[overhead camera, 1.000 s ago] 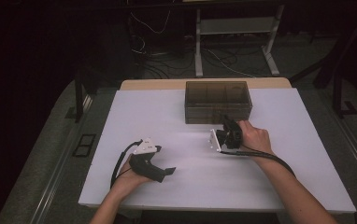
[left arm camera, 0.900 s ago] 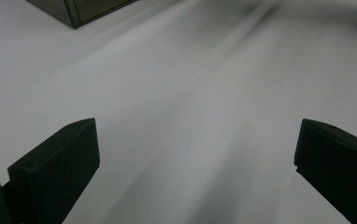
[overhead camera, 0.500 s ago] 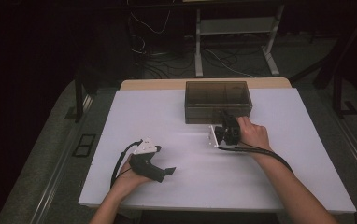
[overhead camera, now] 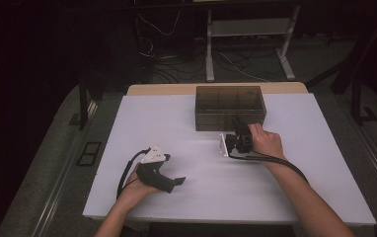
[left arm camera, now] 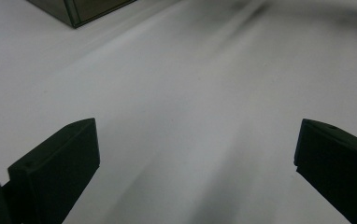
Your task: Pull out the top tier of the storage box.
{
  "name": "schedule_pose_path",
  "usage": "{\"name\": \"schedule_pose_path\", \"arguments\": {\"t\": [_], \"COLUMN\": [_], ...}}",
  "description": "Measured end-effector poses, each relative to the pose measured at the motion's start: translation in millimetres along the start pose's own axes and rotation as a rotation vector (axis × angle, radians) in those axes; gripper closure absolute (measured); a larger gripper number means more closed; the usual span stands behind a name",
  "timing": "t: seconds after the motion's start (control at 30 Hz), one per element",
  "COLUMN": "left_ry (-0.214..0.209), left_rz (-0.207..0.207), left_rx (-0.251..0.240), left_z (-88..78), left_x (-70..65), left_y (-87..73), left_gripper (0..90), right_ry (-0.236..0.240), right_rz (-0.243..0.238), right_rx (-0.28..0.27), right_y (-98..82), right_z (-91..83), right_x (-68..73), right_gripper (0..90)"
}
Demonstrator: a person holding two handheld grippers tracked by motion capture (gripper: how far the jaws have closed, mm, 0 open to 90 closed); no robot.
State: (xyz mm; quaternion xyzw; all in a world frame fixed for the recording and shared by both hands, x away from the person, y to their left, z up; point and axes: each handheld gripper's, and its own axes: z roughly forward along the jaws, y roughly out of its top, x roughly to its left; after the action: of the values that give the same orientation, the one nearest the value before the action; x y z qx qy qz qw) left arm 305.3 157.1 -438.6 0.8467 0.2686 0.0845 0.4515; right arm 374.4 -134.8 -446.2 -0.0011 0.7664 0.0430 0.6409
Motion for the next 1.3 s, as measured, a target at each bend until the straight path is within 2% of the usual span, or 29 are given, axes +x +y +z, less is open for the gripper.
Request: {"name": "schedule_pose_path", "arguments": {"t": [0.1, 0.33, 0.6, 1.1, 1.17, 1.3], "left_ry": [0.0, 0.0, 0.0, -0.002, -0.004, 0.0], "left_rz": [0.0, -0.001, -0.001, -0.001, -0.001, -0.007], "left_rx": [0.0, 0.0, 0.0, 0.003, 0.002, 0.003], "left_z": [-0.1, 0.0, -0.1, 0.6, 0.2, -0.1], "left_x": [0.2, -0.3, -0.5, -0.3, -0.9, -0.7], "left_y": [0.0, 0.0, 0.0, -0.4, -0.5, -1.8], "left_gripper": [0.0, 0.0, 0.0, 0.0, 0.0, 0.0], "right_ry": [-0.011, -0.009, -0.007, -0.009, -0.006, -0.005], "right_rz": [-0.018, -0.026, -0.011, -0.019, -0.018, -0.009], "right_rx": [0.007, 0.012, 0.009, -0.003, -0.003, -0.022], "right_y": [1.1, 2.1, 2.5, 4.1, 3.1, 0.8], "right_z": [-0.6, -5.7, -14.7, -31.5, -33.4, -37.8], "right_x": [1.5, 1.6, 3.3, 6.0, 5.9, 4.2], "right_gripper": [79.1, 79.0, 79.0, 78.7, 77.2, 63.7]}}
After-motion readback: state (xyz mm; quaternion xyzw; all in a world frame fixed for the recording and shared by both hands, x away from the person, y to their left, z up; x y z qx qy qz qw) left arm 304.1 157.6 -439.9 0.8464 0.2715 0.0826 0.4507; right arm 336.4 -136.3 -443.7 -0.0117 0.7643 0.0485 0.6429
